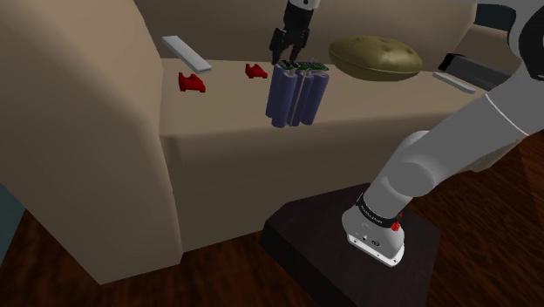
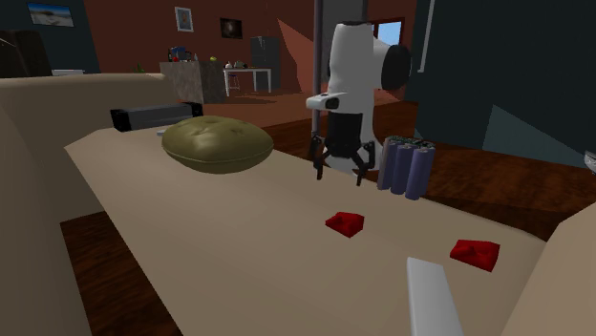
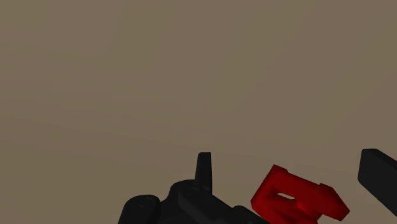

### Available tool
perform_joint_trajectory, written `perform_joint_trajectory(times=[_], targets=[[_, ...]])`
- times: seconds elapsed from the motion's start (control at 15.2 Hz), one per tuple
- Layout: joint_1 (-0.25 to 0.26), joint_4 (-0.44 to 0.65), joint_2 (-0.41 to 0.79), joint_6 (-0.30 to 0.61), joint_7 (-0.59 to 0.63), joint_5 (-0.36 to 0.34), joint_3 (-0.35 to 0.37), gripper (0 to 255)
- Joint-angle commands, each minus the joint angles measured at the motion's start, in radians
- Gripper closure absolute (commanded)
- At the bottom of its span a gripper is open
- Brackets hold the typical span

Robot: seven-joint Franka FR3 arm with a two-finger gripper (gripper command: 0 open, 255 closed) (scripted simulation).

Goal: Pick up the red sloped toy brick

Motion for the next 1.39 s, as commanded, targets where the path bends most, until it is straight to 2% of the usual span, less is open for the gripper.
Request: perform_joint_trajectory(times=[0.0, 0.4, 0.99, 1.06, 1.32], targets=[[0.001, 0.048, 0.068, 0.029, 0.026, 0.0, 0.01, 0], [0.008, 0.231, 0.279, 0.079, 0.104, -0.012, 0.035, 0], [0.008, 0.137, 0.285, 0.18, 0.108, -0.014, 0.035, 0], [0.008, 0.134, 0.284, 0.182, 0.108, -0.014, 0.035, 255], [0.008, 0.135, 0.284, 0.181, 0.109, -0.014, 0.035, 255]])
